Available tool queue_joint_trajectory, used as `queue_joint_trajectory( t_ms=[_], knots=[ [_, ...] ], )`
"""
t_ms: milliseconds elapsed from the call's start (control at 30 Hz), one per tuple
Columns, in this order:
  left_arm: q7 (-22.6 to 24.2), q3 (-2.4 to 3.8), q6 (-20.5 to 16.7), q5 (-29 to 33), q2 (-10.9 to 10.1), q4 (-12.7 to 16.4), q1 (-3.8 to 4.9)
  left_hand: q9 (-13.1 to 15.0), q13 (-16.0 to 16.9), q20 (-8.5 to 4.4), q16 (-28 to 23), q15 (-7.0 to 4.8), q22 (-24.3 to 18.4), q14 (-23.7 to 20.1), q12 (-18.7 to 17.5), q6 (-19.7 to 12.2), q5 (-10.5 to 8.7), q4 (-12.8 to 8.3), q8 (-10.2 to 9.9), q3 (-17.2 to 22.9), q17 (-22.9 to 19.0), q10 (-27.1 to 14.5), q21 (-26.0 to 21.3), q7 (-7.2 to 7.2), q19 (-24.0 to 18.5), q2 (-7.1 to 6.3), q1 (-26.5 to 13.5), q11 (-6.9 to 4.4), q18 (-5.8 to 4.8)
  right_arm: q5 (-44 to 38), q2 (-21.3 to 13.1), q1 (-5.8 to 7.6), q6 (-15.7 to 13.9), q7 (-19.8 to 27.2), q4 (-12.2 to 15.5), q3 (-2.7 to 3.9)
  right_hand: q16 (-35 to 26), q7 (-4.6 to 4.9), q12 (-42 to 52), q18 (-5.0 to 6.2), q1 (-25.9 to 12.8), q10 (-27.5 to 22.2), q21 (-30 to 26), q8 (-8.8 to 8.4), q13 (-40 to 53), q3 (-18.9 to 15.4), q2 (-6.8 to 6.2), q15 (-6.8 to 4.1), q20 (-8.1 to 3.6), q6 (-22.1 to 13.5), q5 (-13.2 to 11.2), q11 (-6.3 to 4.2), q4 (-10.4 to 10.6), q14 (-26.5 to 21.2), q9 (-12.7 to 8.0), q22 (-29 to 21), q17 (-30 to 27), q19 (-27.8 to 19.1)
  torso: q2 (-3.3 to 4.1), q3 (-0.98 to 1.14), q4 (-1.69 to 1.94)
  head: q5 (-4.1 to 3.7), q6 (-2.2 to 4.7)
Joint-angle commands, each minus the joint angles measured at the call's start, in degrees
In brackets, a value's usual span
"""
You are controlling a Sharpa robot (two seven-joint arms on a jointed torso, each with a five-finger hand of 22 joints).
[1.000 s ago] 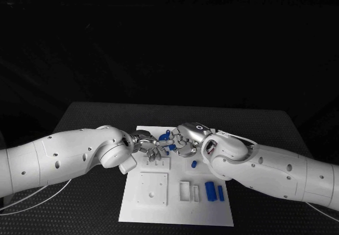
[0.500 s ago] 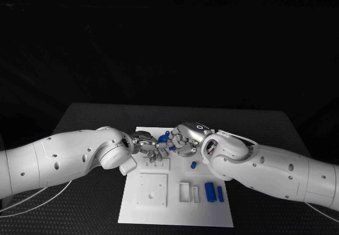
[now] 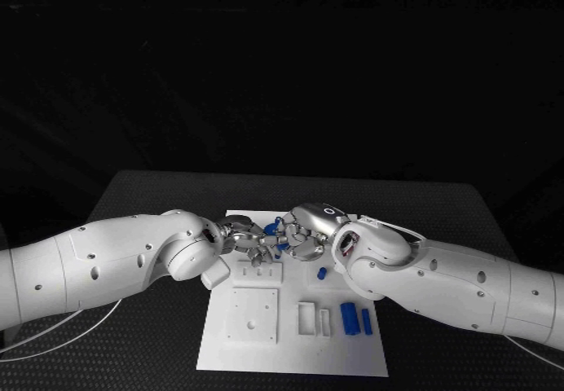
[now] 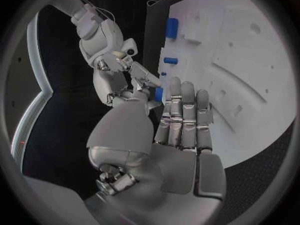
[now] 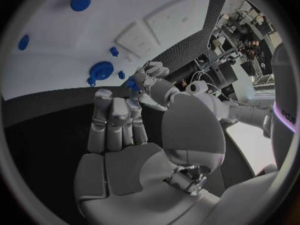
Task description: Assemble the parts on the task board
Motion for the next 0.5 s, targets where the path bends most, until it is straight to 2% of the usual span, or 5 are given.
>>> queue_joint_trajectory(
  t_ms=[33,233,333,500],
  knots=[
    [1.5,0.02,-0.3,1.3,0.1,0.1,0.02,-0.1,-0.2,-4.83,-0.3,-0.09,0.1,-0.4,-0.6,0.2,1.43,-0.1,0.4,-0.7,0.1,0.3,-0.1,0.03,-0.6,0.57,2.0,0.05,-0.3,0.0,0.0,-0.02,0.6,0.3,0.2,0.02,0.4,3.94,-0.2,0.36,-0.7,0.3,0.3,0.37,0.0,0.3,0.14,0.11,0.05,4.2,0.3,0.11,-0.1,0.3,0.1,0.6,-0.1,0.4,-0.03,-0.01,0.02,0.05,-0.03],
    [1.5,0.02,-0.2,2.0,0.2,0.1,0.02,-0.4,-0.7,-4.69,-0.3,0.03,0.1,-0.5,-1.5,0.1,4.7,-0.2,0.8,-2.2,0.1,0.5,-0.1,0.09,-0.9,1.21,6.4,0.16,-0.45,0.0,0.2,-0.02,0.6,0.3,0.1,0.02,0.4,3.94,-0.2,0.36,-0.7,0.4,0.3,0.37,0.0,0.3,0.16,0.1,0.04,4.2,0.4,0.11,-0.1,0.3,0.1,0.6,-0.1,0.4,-0.01,0.0,-0.03,0.06,-0.03],
    [1.7,0.02,-0.2,2.3,0.3,0.1,0.02,-0.4,-0.8,-4.67,-0.3,0.04,0.0,-0.5,-1.8,0.3,5.35,-0.3,1.1,-2.6,0.1,0.7,-0.1,-0.01,-0.9,0.7,8.2,0.11,-0.49,0.0,0.2,-0.02,0.7,0.3,0.1,0.02,0.4,3.94,-0.2,0.36,-0.7,0.3,0.3,0.37,0.0,0.3,0.17,0.1,0.04,4.2,0.4,0.11,-0.1,0.3,0.1,0.6,-0.1,0.4,-0.01,0.0,-0.03,0.07,-0.03],
    [1.8,0.03,-0.5,1.9,0.1,0.2,0.02,-0.3,-0.9,-4.63,-0.3,0.08,-0.1,-0.5,-2.0,0.8,5.54,-0.1,1.6,-2.8,0.1,1.1,-0.1,-0.2,-0.9,1.22,9.7,0.0,-0.59,0.1,0.2,-0.02,0.7,0.4,0.0,0.02,0.4,3.94,-0.2,0.36,-0.7,0.3,0.3,0.36,0.0,0.3,0.17,0.1,0.03,4.2,0.4,0.11,-0.1,0.3,0.1,0.6,-0.1,0.4,0.0,0.01,-0.04,0.01,-0.05]
  ],
)
